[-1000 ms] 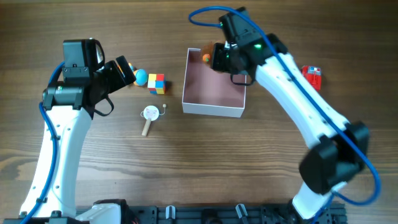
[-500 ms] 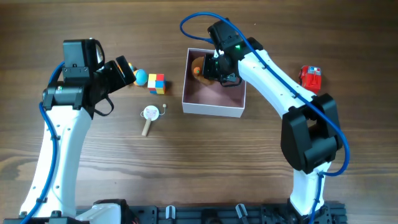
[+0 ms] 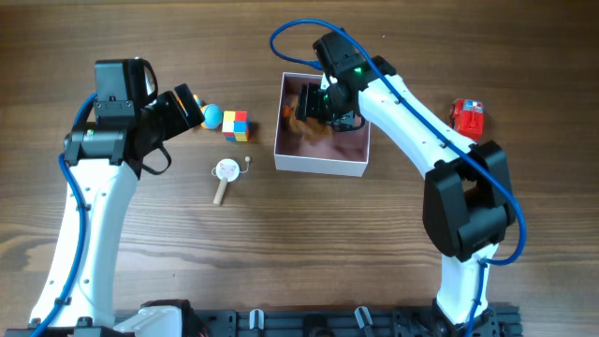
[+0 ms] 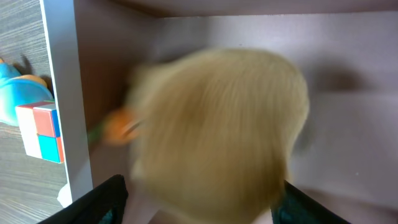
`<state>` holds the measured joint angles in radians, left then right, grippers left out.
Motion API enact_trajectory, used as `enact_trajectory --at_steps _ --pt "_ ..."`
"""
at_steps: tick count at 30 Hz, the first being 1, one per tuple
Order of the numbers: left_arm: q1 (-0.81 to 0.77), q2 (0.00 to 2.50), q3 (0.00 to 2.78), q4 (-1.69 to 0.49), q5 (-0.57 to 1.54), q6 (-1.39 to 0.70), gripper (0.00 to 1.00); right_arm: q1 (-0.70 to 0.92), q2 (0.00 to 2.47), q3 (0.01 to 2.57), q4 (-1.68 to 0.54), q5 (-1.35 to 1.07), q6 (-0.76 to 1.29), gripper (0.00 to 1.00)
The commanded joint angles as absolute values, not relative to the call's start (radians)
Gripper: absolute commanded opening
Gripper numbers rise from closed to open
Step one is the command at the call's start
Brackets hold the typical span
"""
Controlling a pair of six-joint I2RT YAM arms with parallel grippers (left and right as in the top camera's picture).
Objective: Pack container
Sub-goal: 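Carry the bear left into the box and open the right gripper, then move the right gripper to the red fire truck and grasp it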
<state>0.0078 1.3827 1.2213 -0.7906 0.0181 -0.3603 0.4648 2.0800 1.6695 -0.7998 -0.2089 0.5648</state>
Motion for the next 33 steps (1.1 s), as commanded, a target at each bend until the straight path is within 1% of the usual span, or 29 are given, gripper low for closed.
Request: enact_trajectory --at_steps 1,6,10,15,17,19,21,27,29,33 --pt "0.013 1.382 1.239 -0.791 0.033 -0.344 1.00 0.465 2.077 1.671 -0.790 -0.190 0.494 0.77" --pt "0.013 1.382 1.239 -0.791 0.033 -0.344 1.00 0.466 2.023 1.671 -0.797 -0.140 0.463 0.79" --pt "0.013 1.382 1.239 -0.791 0.033 -0.344 1.00 0.466 1.921 1.671 -0.801 -0.076 0.417 0.80" --pt "0.013 1.382 1.239 -0.791 0.033 -0.344 1.00 0.456 1.735 1.671 -0.841 0.047 0.389 0.96" --pt "0.013 1.382 1.239 -0.791 0.033 -0.344 1.00 0.438 1.668 1.671 -0.878 0.104 0.393 0.99" --pt "0.013 1.382 1.239 -0.791 0.033 -0.344 1.00 0.413 1.624 1.671 -0.912 0.142 0.393 0.99" --pt "0.013 1.382 1.239 -0.791 0.033 -0.345 1.00 0.365 1.591 1.671 -0.957 0.168 0.393 1.00" --pt "0.013 1.382 1.239 -0.791 0.033 -0.344 1.00 0.131 1.596 1.644 -1.082 0.223 0.390 1.00" --pt "0.013 1.382 1.239 -0.791 0.033 -0.345 1.00 0.042 1.617 1.608 -1.085 0.214 0.369 0.99" --pt "0.013 1.382 1.239 -0.791 0.033 -0.344 1.00 -0.074 1.673 1.542 -1.083 0.129 0.365 1.00"
